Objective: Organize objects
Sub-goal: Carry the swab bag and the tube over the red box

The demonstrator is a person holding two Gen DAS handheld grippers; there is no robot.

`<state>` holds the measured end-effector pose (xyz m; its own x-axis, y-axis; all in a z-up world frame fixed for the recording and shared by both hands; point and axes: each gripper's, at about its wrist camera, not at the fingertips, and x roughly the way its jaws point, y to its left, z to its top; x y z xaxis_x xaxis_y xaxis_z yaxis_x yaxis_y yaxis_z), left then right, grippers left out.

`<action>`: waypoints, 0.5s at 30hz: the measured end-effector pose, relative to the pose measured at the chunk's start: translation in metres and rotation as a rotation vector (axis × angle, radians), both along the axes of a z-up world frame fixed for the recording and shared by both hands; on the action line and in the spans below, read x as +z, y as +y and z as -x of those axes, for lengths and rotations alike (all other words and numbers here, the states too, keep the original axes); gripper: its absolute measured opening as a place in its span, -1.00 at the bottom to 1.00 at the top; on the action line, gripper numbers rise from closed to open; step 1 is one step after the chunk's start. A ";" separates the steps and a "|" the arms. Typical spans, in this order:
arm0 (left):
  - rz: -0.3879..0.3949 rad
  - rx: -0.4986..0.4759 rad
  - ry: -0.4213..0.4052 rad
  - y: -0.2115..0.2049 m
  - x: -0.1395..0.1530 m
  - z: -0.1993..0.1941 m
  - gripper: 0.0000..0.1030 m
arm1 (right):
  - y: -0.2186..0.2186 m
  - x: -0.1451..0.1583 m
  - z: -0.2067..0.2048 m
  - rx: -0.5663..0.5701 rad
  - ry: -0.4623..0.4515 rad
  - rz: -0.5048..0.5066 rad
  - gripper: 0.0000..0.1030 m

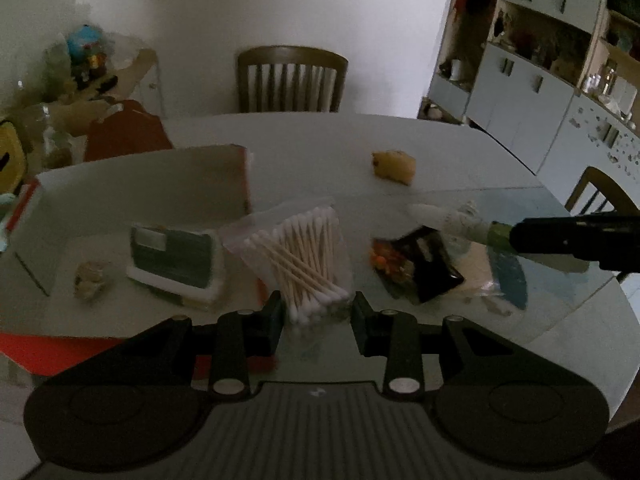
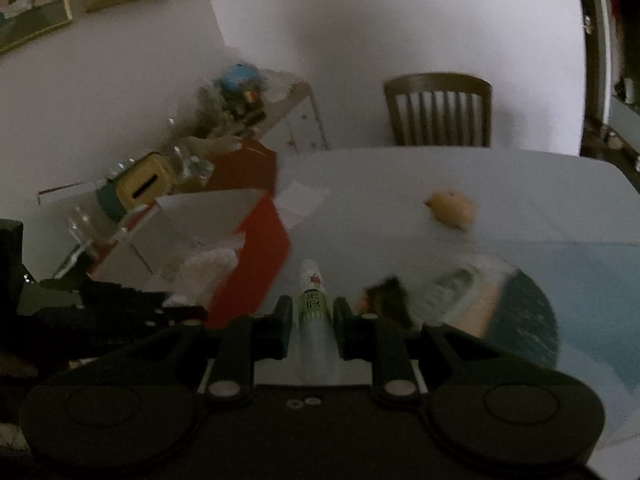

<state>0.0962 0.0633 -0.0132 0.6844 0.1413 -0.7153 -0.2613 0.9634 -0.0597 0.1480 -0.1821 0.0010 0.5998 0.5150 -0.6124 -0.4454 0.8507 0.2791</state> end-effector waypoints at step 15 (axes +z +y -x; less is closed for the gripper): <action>-0.059 0.106 0.027 0.102 0.010 0.034 -0.34 | 0.120 0.009 -0.025 0.130 -0.033 -0.011 -0.60</action>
